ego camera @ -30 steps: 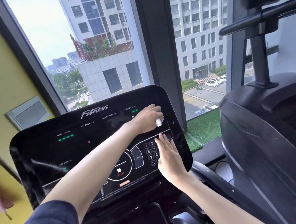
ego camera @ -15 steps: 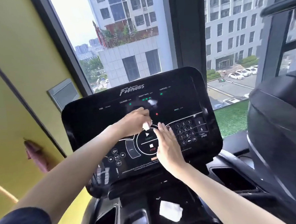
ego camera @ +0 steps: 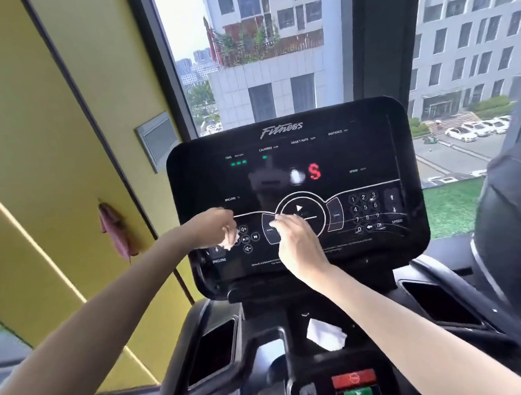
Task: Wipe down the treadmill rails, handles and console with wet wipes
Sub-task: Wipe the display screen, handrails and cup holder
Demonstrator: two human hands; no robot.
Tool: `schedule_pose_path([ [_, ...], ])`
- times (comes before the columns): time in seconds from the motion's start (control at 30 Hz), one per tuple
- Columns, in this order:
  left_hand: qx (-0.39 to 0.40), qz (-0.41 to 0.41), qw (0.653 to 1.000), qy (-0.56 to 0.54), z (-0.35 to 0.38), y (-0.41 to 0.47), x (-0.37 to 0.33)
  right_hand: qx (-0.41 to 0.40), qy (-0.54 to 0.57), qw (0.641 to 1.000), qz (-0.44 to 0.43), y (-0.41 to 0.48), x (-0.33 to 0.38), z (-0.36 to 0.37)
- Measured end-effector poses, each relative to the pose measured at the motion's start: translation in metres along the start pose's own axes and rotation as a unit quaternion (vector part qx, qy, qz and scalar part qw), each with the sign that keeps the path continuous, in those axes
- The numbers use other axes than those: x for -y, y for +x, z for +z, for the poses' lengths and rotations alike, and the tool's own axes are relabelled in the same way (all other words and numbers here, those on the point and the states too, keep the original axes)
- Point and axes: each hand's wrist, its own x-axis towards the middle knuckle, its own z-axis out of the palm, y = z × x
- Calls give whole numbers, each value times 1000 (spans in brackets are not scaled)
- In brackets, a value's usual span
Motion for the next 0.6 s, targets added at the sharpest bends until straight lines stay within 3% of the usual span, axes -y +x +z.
schedule_pose_path([
  [0.07,-100,-41,965,-238,0,-15,2,55,54,995,69,5,6,-4],
  [0.13,-155,-77,849,-499,3,-28,-3,132,179,961,165,12,15,-4],
  [0.2,-146,-76,707,-687,12,-33,-10,175,355,882,257,17,27,-4],
  [0.23,-131,-74,654,-742,17,-34,-13,182,427,835,295,19,32,-6],
  [0.3,-108,-80,595,-792,25,-36,-22,190,518,758,347,21,38,-11],
  [0.33,-106,-84,582,-802,29,-36,-26,191,547,732,358,21,39,-14],
  [0.4,-107,-95,573,-807,34,-35,-35,180,566,719,360,21,40,-18],
  [0.53,-141,-155,571,-794,45,-30,-43,141,531,748,373,18,40,-19],
  [0.6,-165,-186,594,-765,50,-30,-46,124,520,753,383,17,38,-17],
])
